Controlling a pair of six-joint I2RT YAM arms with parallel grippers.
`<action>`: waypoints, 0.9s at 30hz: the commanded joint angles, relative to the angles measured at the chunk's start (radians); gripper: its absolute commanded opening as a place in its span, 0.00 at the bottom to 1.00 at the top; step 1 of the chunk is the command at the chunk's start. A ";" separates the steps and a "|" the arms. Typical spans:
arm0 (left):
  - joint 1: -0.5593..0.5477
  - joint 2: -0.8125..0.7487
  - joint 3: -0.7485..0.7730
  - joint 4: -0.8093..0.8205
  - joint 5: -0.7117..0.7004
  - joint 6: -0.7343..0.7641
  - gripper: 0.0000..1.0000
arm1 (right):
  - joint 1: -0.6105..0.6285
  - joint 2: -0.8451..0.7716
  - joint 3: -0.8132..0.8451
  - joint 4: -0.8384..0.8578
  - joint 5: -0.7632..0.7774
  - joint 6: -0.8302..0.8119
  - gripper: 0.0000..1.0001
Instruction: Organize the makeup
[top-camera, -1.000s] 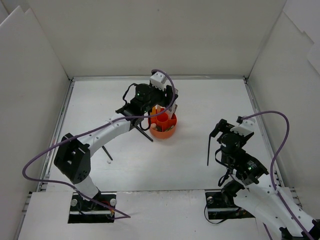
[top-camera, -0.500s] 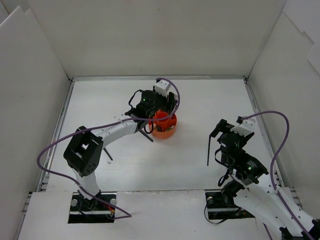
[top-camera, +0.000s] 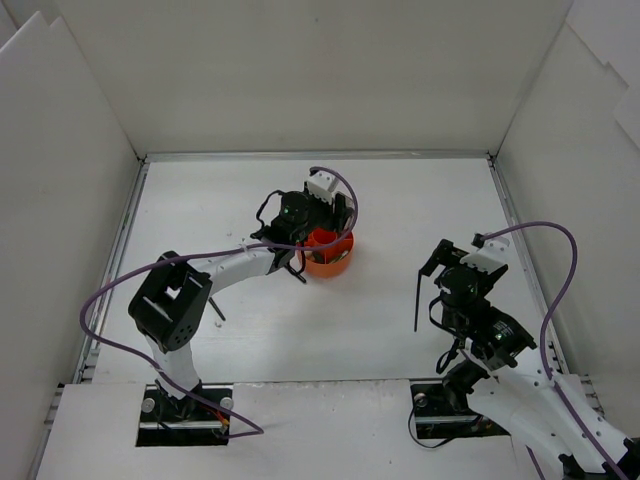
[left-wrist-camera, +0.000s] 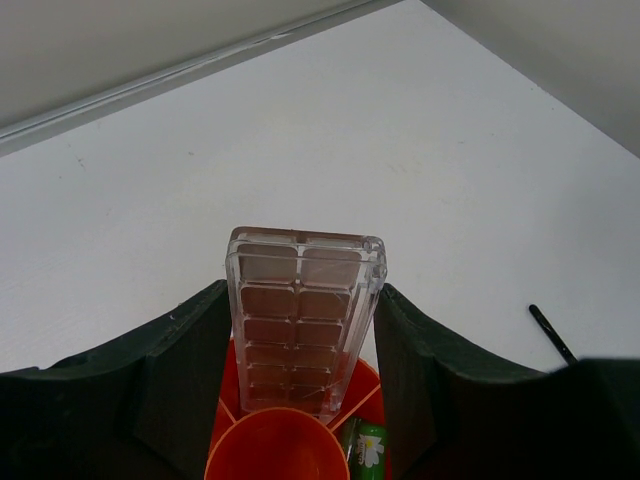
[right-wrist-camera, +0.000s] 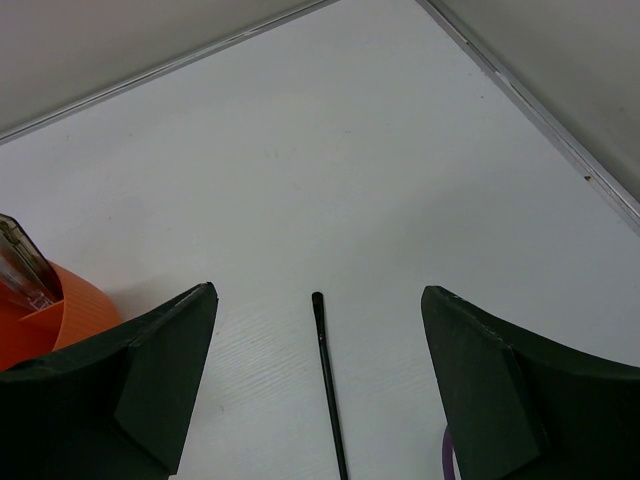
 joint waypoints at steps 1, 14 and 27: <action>-0.008 -0.031 0.006 0.136 0.001 -0.014 0.06 | -0.006 0.009 -0.001 0.037 0.031 0.010 0.81; -0.017 -0.086 -0.009 0.116 -0.030 -0.008 0.54 | -0.005 0.012 -0.001 0.007 0.020 0.035 0.79; -0.026 -0.167 -0.023 0.043 -0.071 -0.025 0.68 | -0.005 0.083 0.014 -0.130 -0.030 0.139 0.73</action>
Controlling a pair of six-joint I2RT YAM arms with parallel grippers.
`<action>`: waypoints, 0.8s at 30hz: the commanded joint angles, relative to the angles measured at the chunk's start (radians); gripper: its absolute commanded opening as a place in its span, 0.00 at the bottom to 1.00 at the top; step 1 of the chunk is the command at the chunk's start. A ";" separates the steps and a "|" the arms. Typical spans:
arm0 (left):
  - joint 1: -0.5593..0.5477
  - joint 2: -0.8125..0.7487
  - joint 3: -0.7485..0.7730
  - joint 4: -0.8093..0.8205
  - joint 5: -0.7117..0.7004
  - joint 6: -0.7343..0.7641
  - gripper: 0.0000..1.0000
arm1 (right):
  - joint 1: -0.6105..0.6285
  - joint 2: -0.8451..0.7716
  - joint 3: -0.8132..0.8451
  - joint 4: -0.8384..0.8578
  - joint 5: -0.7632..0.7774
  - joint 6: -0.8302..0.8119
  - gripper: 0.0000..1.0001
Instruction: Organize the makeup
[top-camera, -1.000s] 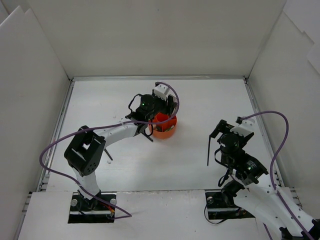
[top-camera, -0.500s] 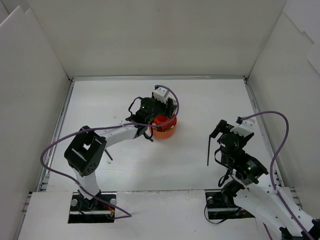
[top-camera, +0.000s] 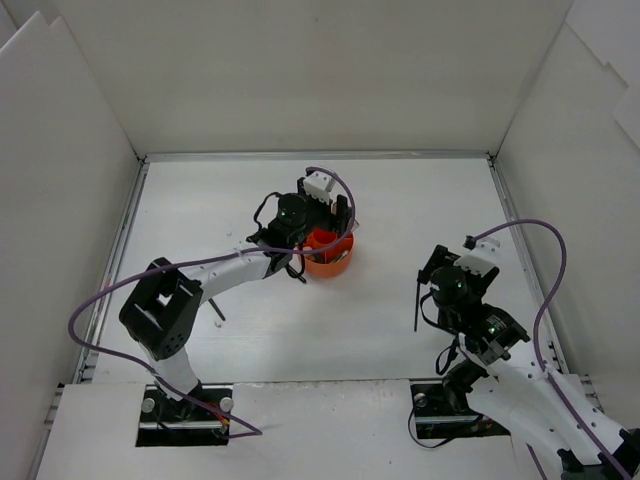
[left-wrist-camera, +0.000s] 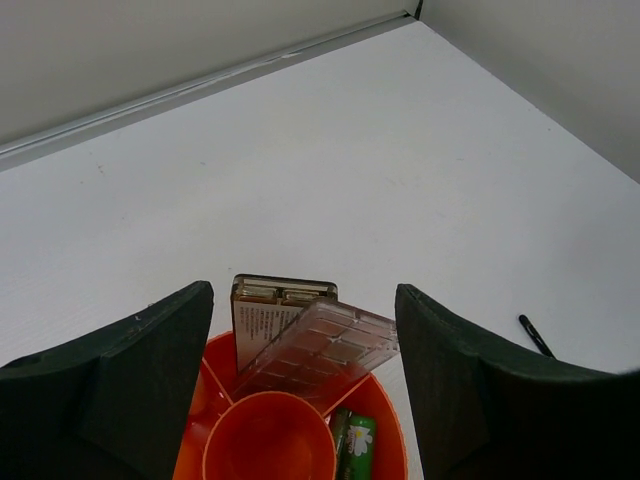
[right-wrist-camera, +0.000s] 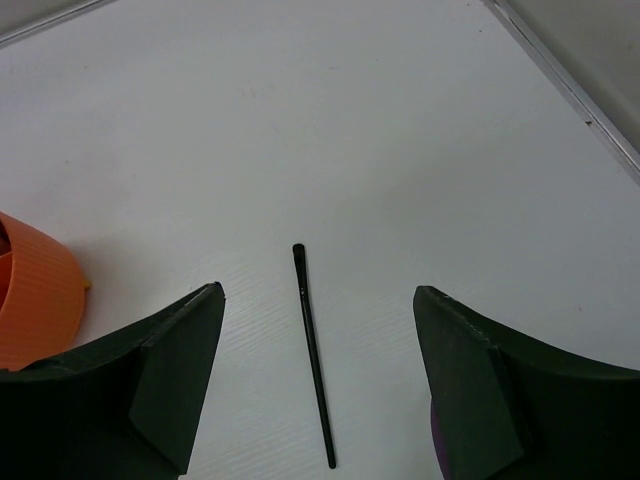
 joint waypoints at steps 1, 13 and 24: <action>-0.009 -0.125 0.022 0.017 -0.025 -0.019 0.69 | -0.005 0.056 0.014 -0.031 -0.004 0.063 0.73; 0.003 -0.431 0.183 -0.530 -0.234 -0.140 0.94 | -0.089 0.380 0.057 -0.055 -0.201 0.135 0.57; 0.253 -0.578 0.186 -1.133 -0.177 -0.326 1.00 | -0.242 0.725 0.191 -0.029 -0.415 0.048 0.55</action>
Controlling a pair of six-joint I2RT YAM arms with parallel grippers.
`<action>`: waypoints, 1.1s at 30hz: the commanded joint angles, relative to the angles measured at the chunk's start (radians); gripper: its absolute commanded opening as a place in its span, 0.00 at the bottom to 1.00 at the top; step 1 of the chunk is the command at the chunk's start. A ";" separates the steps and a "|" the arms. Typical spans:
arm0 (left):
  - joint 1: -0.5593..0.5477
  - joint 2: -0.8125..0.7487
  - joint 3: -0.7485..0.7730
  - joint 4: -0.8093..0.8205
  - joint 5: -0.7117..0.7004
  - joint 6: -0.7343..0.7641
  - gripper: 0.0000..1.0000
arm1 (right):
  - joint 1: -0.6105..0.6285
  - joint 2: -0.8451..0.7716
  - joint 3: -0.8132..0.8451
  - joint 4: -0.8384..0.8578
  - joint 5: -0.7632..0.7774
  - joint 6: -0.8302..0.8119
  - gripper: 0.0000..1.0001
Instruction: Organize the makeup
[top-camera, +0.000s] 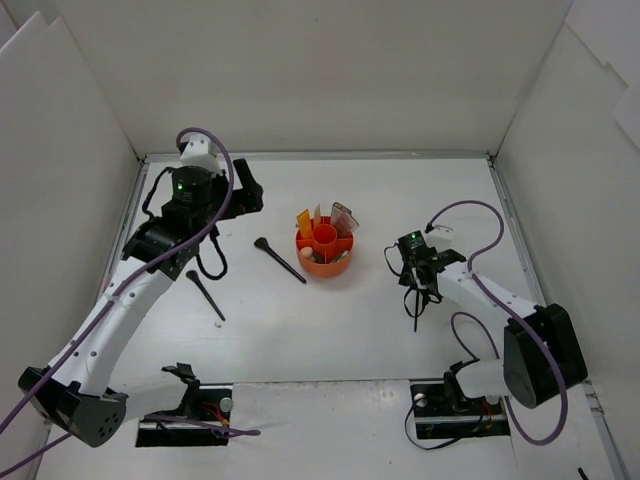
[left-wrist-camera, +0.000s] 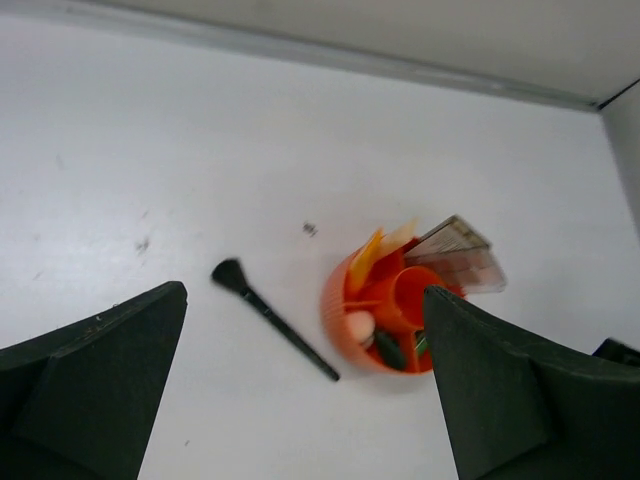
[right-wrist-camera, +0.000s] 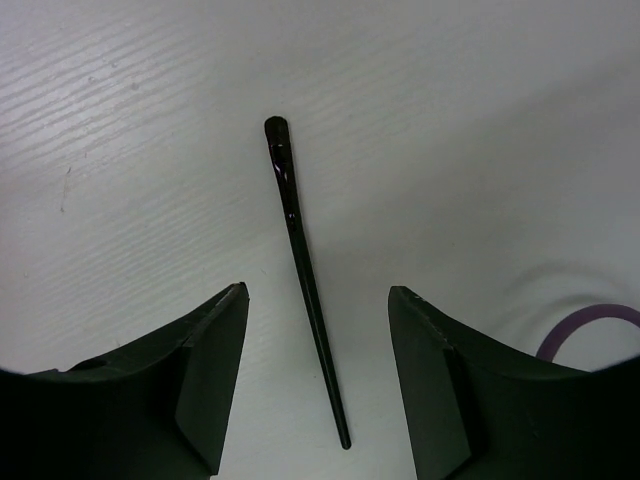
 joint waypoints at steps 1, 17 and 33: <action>0.060 -0.046 -0.032 -0.185 0.109 -0.019 1.00 | -0.052 0.061 0.063 0.022 -0.116 -0.050 0.55; 0.286 -0.265 -0.159 -0.259 0.195 0.162 0.99 | -0.216 0.239 0.130 0.056 -0.389 -0.180 0.40; 0.389 -0.256 -0.253 -0.207 0.313 0.150 0.99 | -0.259 0.206 0.201 0.065 -0.484 -0.304 0.00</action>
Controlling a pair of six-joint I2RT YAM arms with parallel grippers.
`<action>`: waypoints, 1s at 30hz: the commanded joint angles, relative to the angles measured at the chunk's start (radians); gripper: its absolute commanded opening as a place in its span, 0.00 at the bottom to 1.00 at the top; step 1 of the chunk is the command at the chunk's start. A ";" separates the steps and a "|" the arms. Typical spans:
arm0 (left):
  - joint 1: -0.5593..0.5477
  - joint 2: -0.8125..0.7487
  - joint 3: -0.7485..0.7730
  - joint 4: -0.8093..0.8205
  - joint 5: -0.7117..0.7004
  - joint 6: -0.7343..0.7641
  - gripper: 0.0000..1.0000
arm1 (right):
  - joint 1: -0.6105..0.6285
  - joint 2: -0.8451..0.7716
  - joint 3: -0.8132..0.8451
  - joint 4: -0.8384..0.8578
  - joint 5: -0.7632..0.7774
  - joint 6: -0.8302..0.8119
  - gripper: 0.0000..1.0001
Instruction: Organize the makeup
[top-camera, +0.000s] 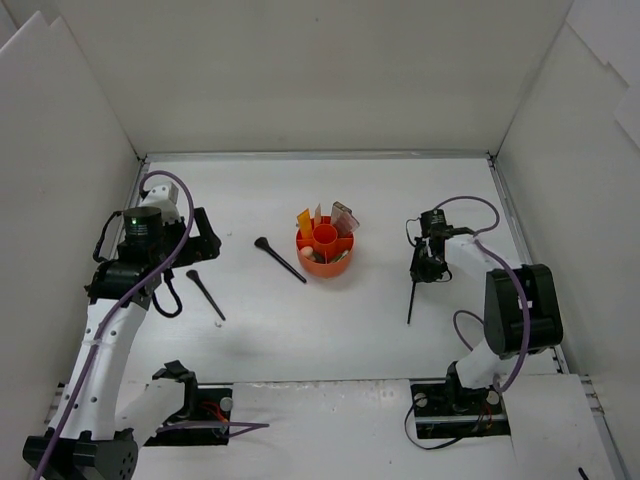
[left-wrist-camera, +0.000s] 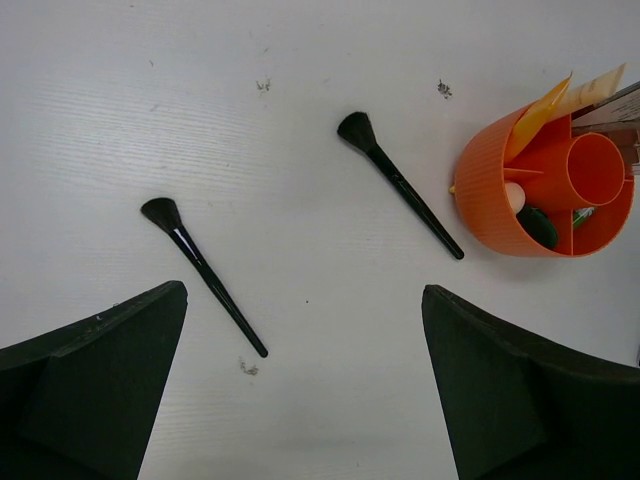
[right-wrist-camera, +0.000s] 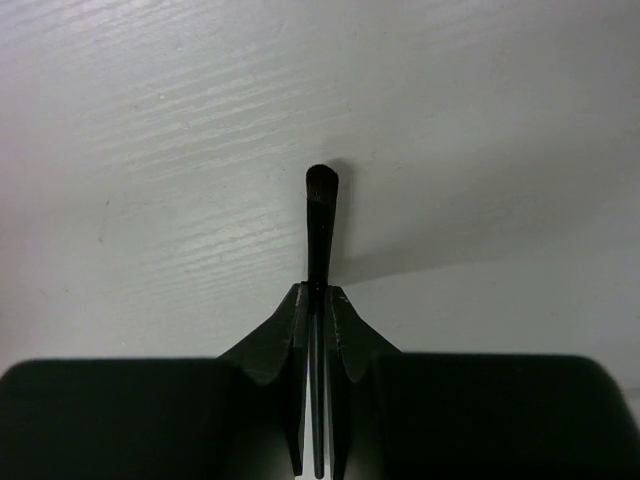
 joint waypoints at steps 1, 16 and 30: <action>0.006 -0.005 0.021 0.064 0.029 0.013 0.99 | 0.039 -0.117 0.062 0.001 0.000 -0.059 0.00; 0.061 0.039 0.011 0.064 0.091 0.004 0.99 | 0.298 -0.483 0.134 0.543 -0.026 -0.208 0.00; 0.061 0.079 0.011 0.049 0.078 -0.003 0.99 | 0.466 -0.214 0.225 1.001 -0.031 -0.305 0.00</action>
